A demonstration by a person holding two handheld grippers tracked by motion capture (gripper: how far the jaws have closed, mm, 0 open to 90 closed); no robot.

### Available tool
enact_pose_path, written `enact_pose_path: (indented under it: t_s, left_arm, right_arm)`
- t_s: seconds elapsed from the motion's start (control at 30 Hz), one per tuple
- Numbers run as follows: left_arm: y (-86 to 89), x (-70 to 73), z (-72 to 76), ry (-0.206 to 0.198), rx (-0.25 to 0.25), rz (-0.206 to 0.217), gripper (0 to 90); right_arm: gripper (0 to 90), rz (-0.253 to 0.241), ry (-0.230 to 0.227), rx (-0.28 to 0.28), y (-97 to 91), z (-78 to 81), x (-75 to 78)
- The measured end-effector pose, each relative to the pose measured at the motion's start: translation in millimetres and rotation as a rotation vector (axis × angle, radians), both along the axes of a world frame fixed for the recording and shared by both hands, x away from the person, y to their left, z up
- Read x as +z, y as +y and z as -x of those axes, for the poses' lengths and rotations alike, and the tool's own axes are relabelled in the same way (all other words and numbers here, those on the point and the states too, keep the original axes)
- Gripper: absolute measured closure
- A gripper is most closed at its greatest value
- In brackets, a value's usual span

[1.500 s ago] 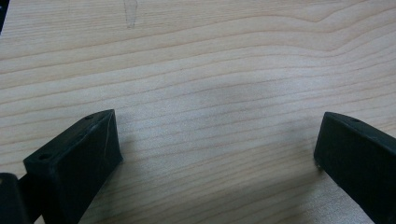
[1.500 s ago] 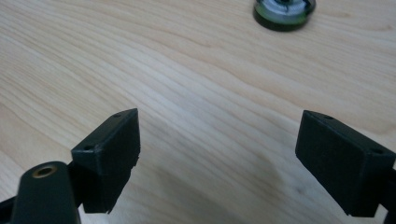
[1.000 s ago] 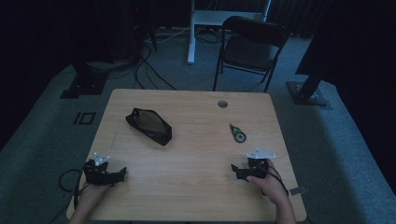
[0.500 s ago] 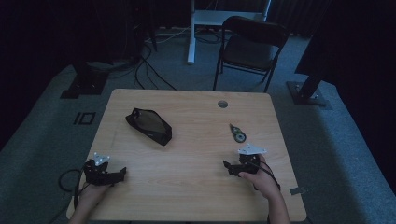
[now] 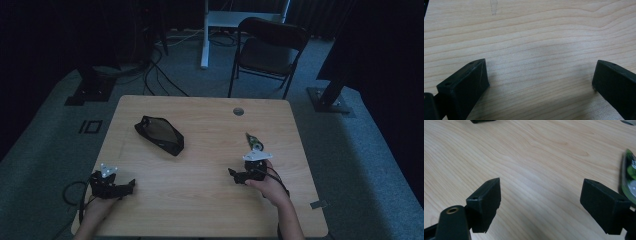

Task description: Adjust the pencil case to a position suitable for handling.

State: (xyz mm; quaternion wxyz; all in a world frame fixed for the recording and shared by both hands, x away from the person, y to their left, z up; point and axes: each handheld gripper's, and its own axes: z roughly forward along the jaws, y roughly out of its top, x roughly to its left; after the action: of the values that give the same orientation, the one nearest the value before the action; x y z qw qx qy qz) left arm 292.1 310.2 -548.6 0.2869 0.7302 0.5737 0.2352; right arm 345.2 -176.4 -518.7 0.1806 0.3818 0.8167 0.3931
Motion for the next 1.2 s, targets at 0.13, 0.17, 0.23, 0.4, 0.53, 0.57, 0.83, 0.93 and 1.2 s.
enact_pose_path:
  t_s: [0.13,0.17,0.23,0.4,0.53,0.57,0.83,0.93,1.2]
  left_arm:
    - [0.0,0.0,0.0,0.0,0.0,0.0,0.6]
    - [0.0,0.0,0.0,0.0,0.0,0.0,0.6]
    - [0.0,0.0,0.0,0.0,0.0,0.0,0.6]
    - [0.0,0.0,0.0,0.0,0.0,0.0,0.6]
    - [0.0,0.0,0.0,0.0,0.0,0.0,0.5]
    - [0.0,0.0,0.0,0.0,0.0,0.001,0.6]
    - [-0.1,0.0,0.0,-0.001,0.001,0.002,0.5]
    - [-0.1,-0.1,0.0,-0.001,0.001,0.002,0.6]
    - [-0.1,-0.1,0.0,-0.001,0.001,0.002,0.6]
  right_arm:
    - [16.9,-0.009,0.0,0.019,9.2,-6.4,1.8]
    - [16.9,-0.009,0.0,0.02,12.0,-7.5,2.1]
    - [16.9,-0.011,-0.003,0.03,16.9,-9.7,2.3]
    - [17.1,-0.029,-0.006,0.061,35.7,-15.2,1.9]
    - [17.1,-0.035,-0.008,0.076,45.1,-18.1,1.2]
    - [17.1,-0.037,-0.008,0.077,47.2,-18.7,1.1]
    - [17.1,-0.056,-0.017,0.102,67.0,-24.5,2.0]
    - [17.8,-0.054,-0.018,0.115,74.3,-26.9,2.1]
    - [20.1,-0.055,-0.02,0.14,92.9,-34.4,2.7]
